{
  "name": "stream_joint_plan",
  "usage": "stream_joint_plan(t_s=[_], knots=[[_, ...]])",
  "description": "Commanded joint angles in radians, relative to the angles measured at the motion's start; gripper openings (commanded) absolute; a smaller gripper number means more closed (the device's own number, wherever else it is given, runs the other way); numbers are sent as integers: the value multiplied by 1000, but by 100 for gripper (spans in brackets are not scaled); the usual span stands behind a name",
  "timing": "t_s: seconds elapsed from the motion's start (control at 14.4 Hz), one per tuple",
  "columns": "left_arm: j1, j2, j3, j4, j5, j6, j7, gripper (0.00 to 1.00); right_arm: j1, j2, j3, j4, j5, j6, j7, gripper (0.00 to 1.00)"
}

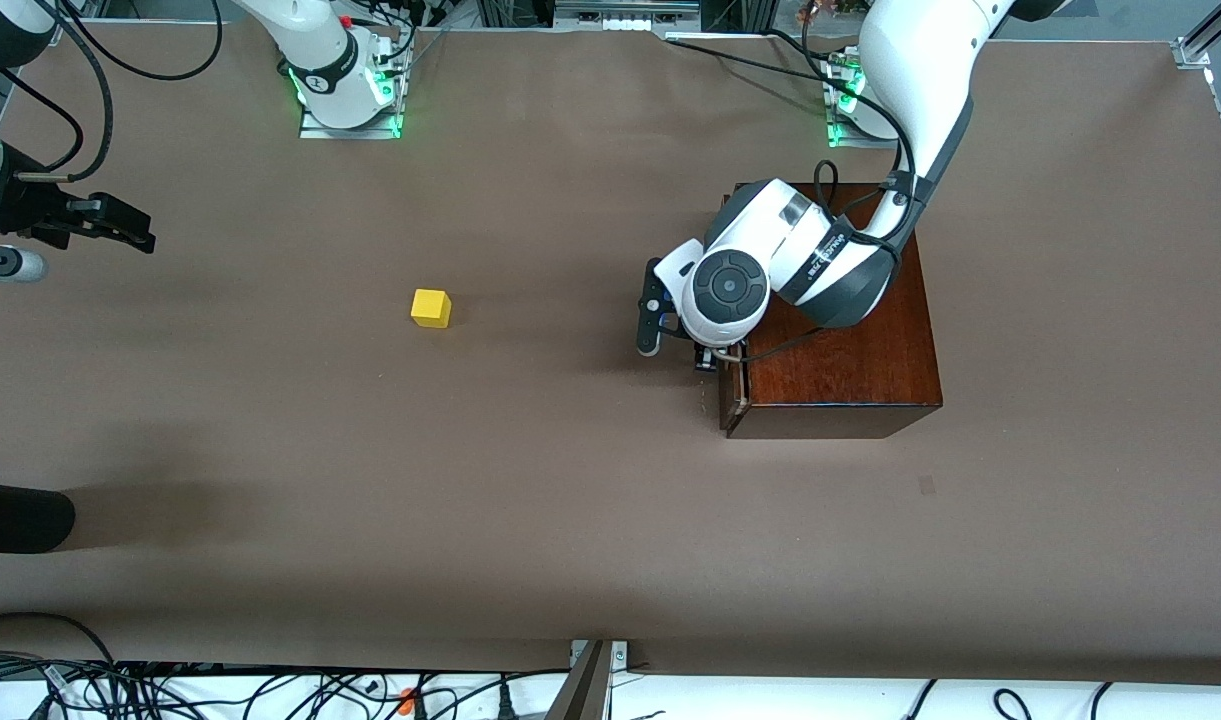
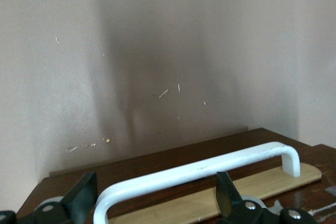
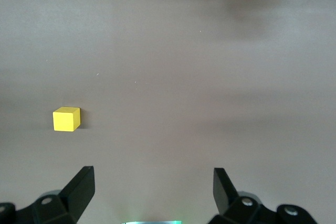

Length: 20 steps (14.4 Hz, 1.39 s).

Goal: Open drawer, take yellow block, close drawer
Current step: 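Push the drawer into the box with the left gripper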

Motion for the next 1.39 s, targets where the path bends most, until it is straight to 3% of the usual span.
stream_joint_plan(t_s=[0.0, 0.97, 1.32], knots=[[12, -32, 2, -23, 30, -27, 19, 100, -58, 1, 74, 39, 4, -25, 1, 100], [15, -40, 3, -16, 78, -76, 10, 100, -58, -17, 66, 89, 11, -85, 9, 100], [9, -79, -7, 38, -76, -94, -166, 100, -58, 7, 65, 81, 7, -85, 8, 100]])
